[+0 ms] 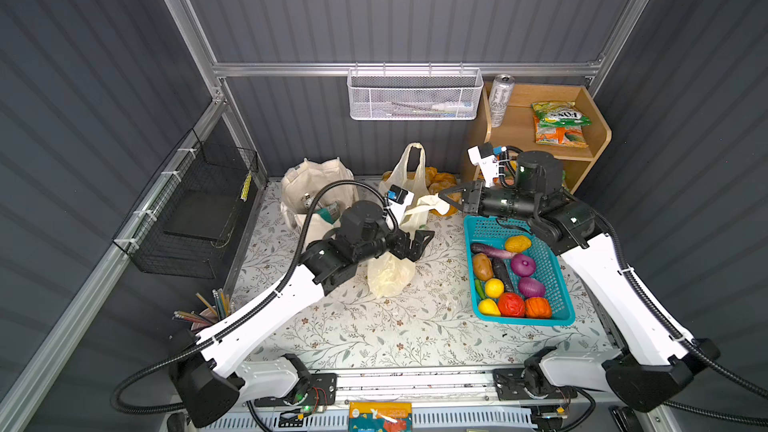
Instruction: Place the mixed food into the grocery bags and tie them
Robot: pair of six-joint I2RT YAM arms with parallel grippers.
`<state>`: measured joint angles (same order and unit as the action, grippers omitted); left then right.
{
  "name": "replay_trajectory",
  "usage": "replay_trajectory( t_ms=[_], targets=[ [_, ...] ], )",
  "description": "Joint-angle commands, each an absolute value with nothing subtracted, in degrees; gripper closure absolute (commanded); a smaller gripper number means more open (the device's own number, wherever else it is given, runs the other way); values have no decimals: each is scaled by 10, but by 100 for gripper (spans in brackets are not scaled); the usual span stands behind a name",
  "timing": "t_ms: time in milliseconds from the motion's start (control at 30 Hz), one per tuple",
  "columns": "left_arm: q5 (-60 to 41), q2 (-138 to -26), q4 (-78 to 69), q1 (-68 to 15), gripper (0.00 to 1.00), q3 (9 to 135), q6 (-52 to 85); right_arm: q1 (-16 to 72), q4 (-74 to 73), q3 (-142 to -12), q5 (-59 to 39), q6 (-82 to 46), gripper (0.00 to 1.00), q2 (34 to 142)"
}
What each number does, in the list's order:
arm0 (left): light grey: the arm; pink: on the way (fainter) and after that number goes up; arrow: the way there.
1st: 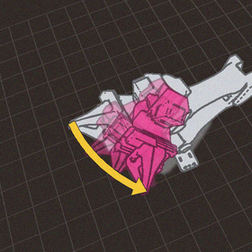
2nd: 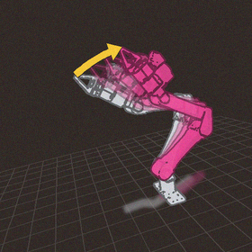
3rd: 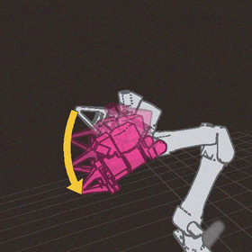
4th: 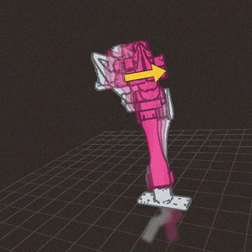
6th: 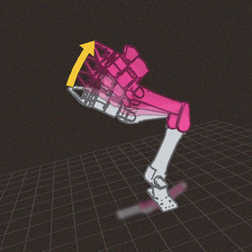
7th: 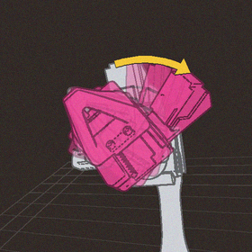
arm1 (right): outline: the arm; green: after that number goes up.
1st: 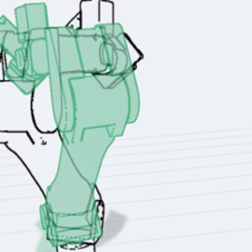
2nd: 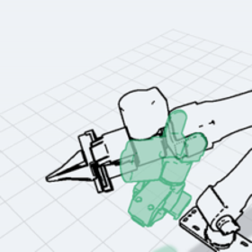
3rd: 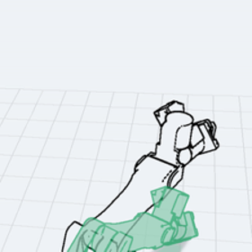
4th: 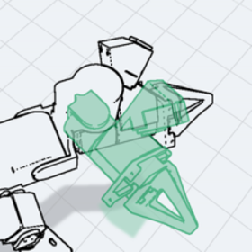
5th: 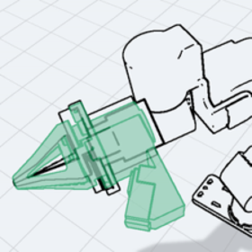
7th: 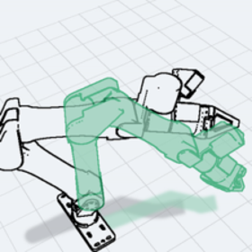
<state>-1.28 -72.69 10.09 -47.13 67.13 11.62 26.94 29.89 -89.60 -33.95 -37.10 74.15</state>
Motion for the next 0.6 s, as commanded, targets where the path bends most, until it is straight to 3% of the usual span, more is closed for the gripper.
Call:
replay_trajectory(
  t_ms=[0, 133, 267, 333, 400, 467, 533, 567],
  targets=[
    [72, -751, -21, -471, 0, 670, 135, 276, 303, -905, -359, -374, 100, 735],
    [90, -796, -148, -471, 0, 670, 155, 298, 292, -897, -353, -388, 100, 725],
    [69, -841, -175, -471, 0, 693, 170, 309, 264, -883, -354, -411, 100, 710],
    [56, -849, -193, -471, 6, 682, 181, 309, 251, -877, -352, -421, 100, 704],
    [39, -852, -223, -470, 19, 663, 190, 309, 239, -869, -348, -431, 100, 703],
    [24, -852, -262, -470, 42, 642, 198, 309, 226, -862, -349, -440, 100, 706],
    [11, -847, -276, -468, 72, 635, 199, 308, 211, -859, -345, -444, 100, 708],
    [4, -843, -271, -465, 81, 635, 194, 307, 205, -858, -340, -444, 100, 708]
  ],
)
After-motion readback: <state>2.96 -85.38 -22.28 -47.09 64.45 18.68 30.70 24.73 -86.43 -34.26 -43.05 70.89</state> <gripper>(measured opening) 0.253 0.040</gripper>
